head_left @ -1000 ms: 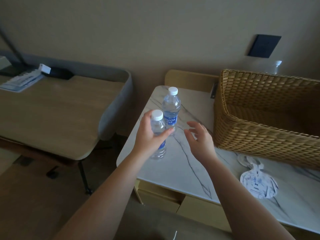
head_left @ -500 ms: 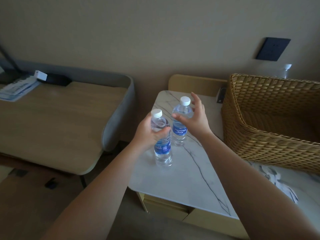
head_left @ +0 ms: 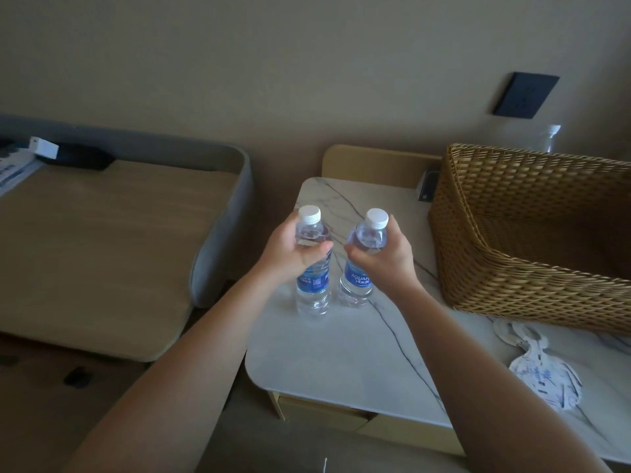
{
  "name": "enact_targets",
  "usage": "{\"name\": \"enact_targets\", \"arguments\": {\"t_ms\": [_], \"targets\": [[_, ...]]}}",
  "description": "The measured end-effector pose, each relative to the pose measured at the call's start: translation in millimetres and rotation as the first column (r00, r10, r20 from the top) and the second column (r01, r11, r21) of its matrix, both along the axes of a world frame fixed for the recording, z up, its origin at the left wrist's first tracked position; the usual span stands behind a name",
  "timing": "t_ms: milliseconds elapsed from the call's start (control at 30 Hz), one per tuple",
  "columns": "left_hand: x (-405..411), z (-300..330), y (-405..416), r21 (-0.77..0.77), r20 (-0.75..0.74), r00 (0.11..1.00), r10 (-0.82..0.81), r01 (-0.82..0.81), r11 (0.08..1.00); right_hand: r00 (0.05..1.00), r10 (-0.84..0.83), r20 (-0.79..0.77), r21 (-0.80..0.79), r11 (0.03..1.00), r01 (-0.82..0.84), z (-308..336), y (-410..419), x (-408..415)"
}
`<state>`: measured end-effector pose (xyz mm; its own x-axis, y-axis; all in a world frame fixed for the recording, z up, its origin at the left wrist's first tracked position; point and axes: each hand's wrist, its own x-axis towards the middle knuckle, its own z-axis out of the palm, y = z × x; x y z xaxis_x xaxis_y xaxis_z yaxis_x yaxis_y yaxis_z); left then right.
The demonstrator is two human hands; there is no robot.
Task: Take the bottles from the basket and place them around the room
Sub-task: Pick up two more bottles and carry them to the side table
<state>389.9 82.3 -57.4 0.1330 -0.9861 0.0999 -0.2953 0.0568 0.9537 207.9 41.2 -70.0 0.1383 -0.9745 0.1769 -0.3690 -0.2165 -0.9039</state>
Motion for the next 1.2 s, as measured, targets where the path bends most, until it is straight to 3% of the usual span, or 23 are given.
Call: {"name": "enact_targets", "arguments": {"t_ms": [133, 267, 467, 767, 933, 1200], "targets": [[-6, -4, 22, -0.006, -0.052, 0.994, -0.093, 0.093, 0.996, 0.999, 0.019, -0.025, -0.026, 0.999, -0.020, 0, 13, -8], [-14, -9, 36, -0.026, -0.100, 0.993, -0.067, 0.065, 0.998, 0.999, 0.006, -0.041, -0.072, 0.997, -0.009, -1, 29, -15], [-30, -12, 43, -0.091, -0.054, 0.989, 0.140, -0.144, 0.985, 0.998, 0.017, -0.059, -0.152, 0.988, -0.026, -4, 48, -24], [-48, -19, 107, -0.183, 0.055, 0.897, 0.438, -0.422, 0.888, 0.966, 0.247, -0.078, -0.174, 0.951, -0.257, -6, 72, -14], [-44, -19, 172, -0.223, 0.056, 0.728, 0.684, -0.658, 0.719, 0.900, 0.426, -0.090, -0.179, 0.882, -0.435, -10, 100, 18], [-12, -32, 314, -0.229, 0.058, 0.314, 0.948, -0.920, 0.319, 0.664, 0.744, -0.077, -0.119, 0.655, -0.746, -12, 185, 98]]}}
